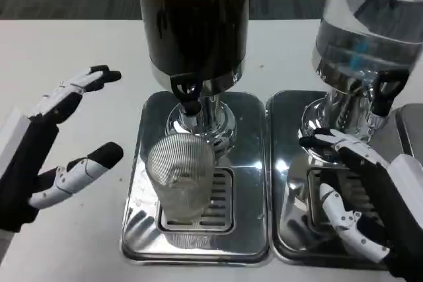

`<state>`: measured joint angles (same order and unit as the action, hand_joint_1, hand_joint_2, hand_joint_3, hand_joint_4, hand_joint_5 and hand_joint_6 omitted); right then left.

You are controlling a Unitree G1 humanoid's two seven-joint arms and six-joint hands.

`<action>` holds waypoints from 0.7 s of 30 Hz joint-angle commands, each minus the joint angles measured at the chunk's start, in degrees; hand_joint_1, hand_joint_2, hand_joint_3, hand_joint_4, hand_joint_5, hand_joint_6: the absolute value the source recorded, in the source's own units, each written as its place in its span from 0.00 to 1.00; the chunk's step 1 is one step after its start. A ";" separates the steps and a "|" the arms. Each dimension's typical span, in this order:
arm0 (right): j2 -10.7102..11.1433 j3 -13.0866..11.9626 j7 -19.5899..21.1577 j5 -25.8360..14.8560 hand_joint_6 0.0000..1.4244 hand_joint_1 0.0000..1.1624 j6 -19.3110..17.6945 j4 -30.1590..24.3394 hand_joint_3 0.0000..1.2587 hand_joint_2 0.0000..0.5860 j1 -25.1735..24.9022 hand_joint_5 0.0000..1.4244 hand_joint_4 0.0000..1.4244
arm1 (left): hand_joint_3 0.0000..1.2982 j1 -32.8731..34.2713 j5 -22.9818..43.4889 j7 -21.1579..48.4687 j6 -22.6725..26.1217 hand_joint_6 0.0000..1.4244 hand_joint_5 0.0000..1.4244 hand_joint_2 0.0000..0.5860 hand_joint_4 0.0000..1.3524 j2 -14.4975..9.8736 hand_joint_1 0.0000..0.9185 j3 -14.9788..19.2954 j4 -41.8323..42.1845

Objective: Grasp the cup under the faucet to collect the drink, then remove the cup.

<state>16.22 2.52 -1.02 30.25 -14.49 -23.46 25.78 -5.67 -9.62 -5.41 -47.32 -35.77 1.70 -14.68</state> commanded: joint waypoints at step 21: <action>-0.05 0.50 0.75 -0.13 0.11 0.34 -0.19 1.79 0.24 1.00 -1.89 0.09 0.12 | 0.18 12.46 52.85 57.83 41.17 0.09 0.15 0.05 0.11 -2.53 0.00 12.26 1.19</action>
<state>16.16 3.05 -0.86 30.12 -14.49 -22.29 24.40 5.28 42.42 49.59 -10.69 -37.37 12.86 -12.55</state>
